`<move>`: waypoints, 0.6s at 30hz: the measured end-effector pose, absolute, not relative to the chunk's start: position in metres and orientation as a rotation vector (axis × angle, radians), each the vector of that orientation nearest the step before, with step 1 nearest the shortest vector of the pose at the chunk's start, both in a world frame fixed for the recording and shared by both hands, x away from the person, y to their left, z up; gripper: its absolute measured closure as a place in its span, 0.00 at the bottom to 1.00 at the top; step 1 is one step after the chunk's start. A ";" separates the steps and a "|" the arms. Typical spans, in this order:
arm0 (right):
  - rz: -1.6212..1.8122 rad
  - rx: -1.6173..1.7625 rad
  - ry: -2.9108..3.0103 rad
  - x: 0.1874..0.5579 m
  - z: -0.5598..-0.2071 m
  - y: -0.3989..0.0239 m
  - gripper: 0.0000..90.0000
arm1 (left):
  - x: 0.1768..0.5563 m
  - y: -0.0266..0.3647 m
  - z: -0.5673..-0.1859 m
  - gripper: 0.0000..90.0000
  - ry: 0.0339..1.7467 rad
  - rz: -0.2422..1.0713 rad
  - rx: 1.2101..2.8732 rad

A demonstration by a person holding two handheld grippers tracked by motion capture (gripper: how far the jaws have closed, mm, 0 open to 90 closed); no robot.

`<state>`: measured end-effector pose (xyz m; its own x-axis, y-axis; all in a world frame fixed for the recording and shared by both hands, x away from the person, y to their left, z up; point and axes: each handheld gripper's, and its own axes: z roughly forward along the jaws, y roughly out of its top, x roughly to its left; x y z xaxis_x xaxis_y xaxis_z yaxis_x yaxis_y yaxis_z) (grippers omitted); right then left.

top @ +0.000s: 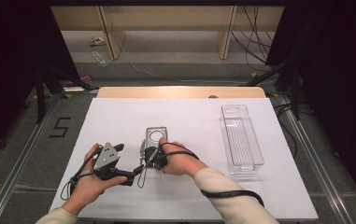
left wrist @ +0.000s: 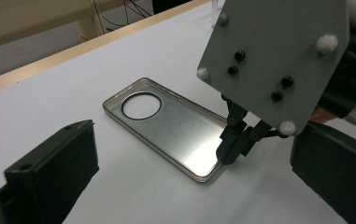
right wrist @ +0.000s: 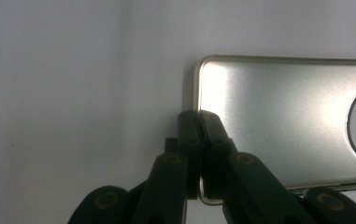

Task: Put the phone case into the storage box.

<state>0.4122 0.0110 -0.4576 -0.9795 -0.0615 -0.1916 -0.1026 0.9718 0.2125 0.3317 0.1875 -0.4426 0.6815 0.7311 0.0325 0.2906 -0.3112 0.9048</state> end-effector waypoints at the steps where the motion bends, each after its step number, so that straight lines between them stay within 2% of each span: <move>1: 0.334 -0.126 2.933 0.413 -0.456 0.011 0.99 | 0.332 0.188 -0.443 0.01 0.800 0.551 1.891; 18: 0.483 -0.082 2.880 0.408 -0.441 -0.004 0.99 | 0.332 0.188 -0.443 0.01 0.812 0.551 1.884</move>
